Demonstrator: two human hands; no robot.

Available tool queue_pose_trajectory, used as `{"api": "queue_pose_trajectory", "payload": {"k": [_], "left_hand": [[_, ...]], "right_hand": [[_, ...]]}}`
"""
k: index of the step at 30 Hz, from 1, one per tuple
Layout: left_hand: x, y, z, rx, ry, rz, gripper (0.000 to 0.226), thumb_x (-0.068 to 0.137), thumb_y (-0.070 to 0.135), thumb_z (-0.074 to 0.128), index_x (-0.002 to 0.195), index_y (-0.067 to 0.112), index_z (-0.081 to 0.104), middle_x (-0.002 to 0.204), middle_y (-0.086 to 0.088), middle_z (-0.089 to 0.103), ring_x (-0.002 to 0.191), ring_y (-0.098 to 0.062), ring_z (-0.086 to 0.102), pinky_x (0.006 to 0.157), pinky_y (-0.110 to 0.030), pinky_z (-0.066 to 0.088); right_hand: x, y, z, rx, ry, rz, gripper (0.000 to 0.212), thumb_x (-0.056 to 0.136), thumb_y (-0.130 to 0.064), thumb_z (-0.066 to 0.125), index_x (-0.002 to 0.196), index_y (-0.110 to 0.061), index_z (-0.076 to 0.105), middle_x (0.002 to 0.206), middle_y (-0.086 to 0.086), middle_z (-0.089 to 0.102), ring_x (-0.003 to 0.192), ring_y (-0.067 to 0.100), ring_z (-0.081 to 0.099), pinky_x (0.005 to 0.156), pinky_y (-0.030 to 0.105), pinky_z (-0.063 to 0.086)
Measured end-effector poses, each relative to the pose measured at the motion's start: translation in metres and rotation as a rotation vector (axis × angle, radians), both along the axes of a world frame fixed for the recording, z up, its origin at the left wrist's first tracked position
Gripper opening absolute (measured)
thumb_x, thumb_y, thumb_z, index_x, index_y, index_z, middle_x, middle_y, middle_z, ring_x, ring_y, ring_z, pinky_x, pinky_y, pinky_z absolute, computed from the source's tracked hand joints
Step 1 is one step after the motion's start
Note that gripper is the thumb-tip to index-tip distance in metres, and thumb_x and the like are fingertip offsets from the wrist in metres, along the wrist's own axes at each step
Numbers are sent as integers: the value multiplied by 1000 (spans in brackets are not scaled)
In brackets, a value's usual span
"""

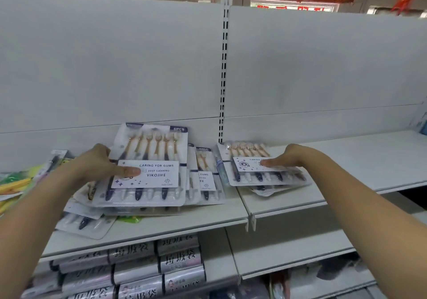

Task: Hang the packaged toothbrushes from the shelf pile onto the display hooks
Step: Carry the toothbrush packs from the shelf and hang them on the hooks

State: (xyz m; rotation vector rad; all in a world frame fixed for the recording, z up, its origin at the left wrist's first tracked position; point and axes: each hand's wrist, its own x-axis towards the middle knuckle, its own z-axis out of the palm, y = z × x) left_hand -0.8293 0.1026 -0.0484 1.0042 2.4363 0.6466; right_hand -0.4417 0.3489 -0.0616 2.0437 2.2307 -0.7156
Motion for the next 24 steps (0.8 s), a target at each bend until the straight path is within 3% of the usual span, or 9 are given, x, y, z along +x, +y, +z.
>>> {"api": "queue_pose_trajectory", "payload": {"k": [3, 6, 10, 12, 15, 17, 21, 24], "left_hand": [[3, 1, 5, 106, -65, 26, 108, 48, 48, 98, 132, 9, 41, 109, -12, 66, 98, -32, 65, 82, -48, 53], [6, -2, 5, 228, -138, 32, 102, 53, 36, 97, 134, 12, 40, 104, -9, 66, 93, -28, 66, 72, -44, 52], [3, -14, 2, 457, -364, 75, 98, 50, 23, 91, 133, 23, 40, 107, -16, 72, 89, -35, 74, 72, -46, 60], [-2, -20, -1, 518, -442, 101, 98, 52, 19, 89, 137, 23, 40, 108, -18, 73, 88, -35, 75, 69, -46, 61], [-12, -27, -7, 555, -493, 137, 101, 51, 16, 89, 140, 19, 41, 111, -20, 72, 94, -38, 74, 81, -56, 59], [-17, -30, -11, 577, -533, 149, 99, 57, 11, 88, 143, 15, 40, 112, -20, 72, 96, -38, 73, 85, -56, 58], [-20, -34, -16, 589, -613, 166, 81, 79, -2, 78, 147, 13, 37, 112, -22, 71, 95, -37, 72, 74, -52, 62], [-20, -36, -17, 629, -627, 172, 80, 76, -3, 79, 146, 10, 41, 110, -22, 72, 95, -36, 73, 66, -47, 64]], "right_hand": [[-2, 1, 0, -7, -29, 10, 101, 71, -75, 72, 136, -2, 50, 142, 15, 55, 117, 33, 56, 92, 40, 47], [-7, 2, 3, -44, -31, 27, 100, 71, -70, 76, 137, 0, 49, 133, 17, 59, 115, 34, 59, 94, 41, 49], [-15, 5, 7, -88, 55, 16, 89, 62, -62, 87, 115, -3, 47, 85, 9, 47, 90, 33, 51, 78, 41, 48], [-15, 10, 8, -71, 104, 14, 88, 57, -58, 92, 109, -1, 51, 86, 10, 51, 90, 32, 53, 80, 42, 50], [-13, 17, 8, -90, 221, -1, 88, 52, -53, 96, 109, 3, 62, 105, 17, 69, 96, 35, 65, 86, 44, 57], [-14, 17, 7, -109, 301, 0, 78, 56, -47, 96, 111, -1, 65, 105, 15, 72, 92, 34, 66, 83, 43, 56], [-15, 7, 2, -148, 494, 22, 56, 70, -29, 92, 114, -8, 64, 101, 11, 78, 99, 33, 73, 95, 52, 56], [-9, -4, 3, -198, 649, 11, 35, 85, -11, 79, 116, -3, 64, 101, 13, 78, 101, 33, 73, 97, 55, 55]]}}
